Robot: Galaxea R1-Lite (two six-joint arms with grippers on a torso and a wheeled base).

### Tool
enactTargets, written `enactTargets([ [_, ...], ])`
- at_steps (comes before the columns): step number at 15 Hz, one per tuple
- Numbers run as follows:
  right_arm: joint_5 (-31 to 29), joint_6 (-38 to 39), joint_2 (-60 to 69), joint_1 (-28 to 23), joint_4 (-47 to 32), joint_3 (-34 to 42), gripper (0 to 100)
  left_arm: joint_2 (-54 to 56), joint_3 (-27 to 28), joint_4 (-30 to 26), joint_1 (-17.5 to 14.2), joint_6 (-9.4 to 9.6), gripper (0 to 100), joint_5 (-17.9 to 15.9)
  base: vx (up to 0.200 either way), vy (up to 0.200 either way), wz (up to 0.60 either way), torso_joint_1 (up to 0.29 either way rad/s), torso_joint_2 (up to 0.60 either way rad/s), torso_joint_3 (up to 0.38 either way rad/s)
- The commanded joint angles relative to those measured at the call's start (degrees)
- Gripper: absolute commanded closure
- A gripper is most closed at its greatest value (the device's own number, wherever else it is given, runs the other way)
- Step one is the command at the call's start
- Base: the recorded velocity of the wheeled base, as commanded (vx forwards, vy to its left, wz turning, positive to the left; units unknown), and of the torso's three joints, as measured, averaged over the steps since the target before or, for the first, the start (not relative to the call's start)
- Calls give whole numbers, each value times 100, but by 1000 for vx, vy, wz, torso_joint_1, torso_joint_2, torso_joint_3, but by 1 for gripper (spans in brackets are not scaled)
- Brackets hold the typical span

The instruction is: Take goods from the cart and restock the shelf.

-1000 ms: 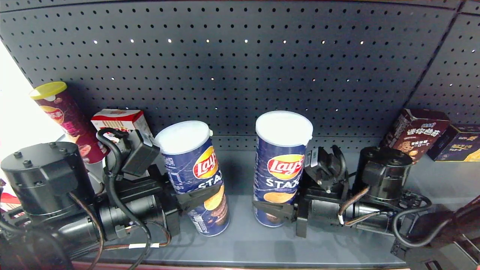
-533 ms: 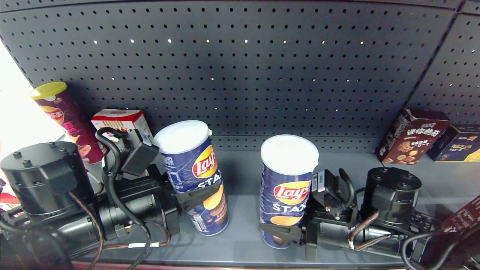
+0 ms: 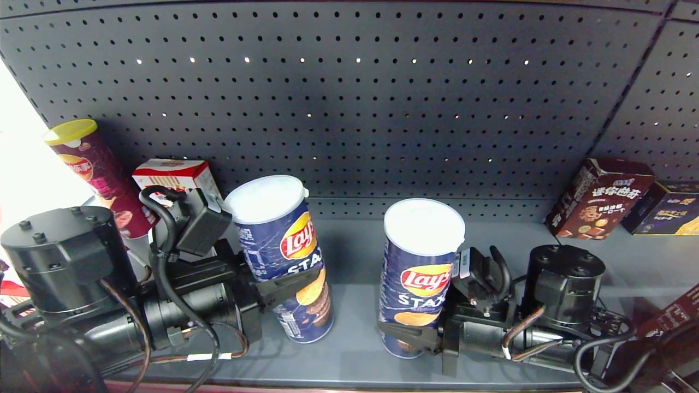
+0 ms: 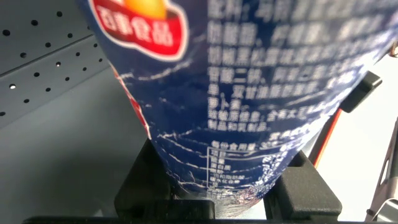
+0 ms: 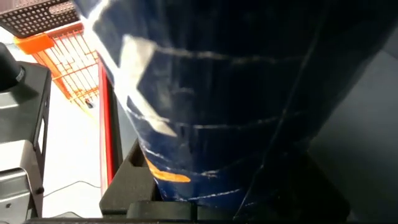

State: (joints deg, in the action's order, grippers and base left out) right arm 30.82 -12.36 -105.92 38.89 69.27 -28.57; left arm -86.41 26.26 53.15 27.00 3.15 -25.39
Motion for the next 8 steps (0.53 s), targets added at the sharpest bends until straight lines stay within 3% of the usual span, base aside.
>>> enactTargets([
  [1,3,-3,-78,14,-18,-17,100,-8,-7,2,7,2,100,-10,0,0,0,0,0,0],
  [6,38,-56,-86,49,-18,-25,100,-8,-7,2,-2,2,100,-10,0,0,0,0,0,0],
  [7,12,-56,-86,49,-18,-25,0,-8,-16,2,-2,2,100,-10,0,0,0,0,0,0],
  [8,12,-56,-60,40,-10,-17,0,-8,-16,2,-2,2,100,-10,0,0,0,0,0,0],
])
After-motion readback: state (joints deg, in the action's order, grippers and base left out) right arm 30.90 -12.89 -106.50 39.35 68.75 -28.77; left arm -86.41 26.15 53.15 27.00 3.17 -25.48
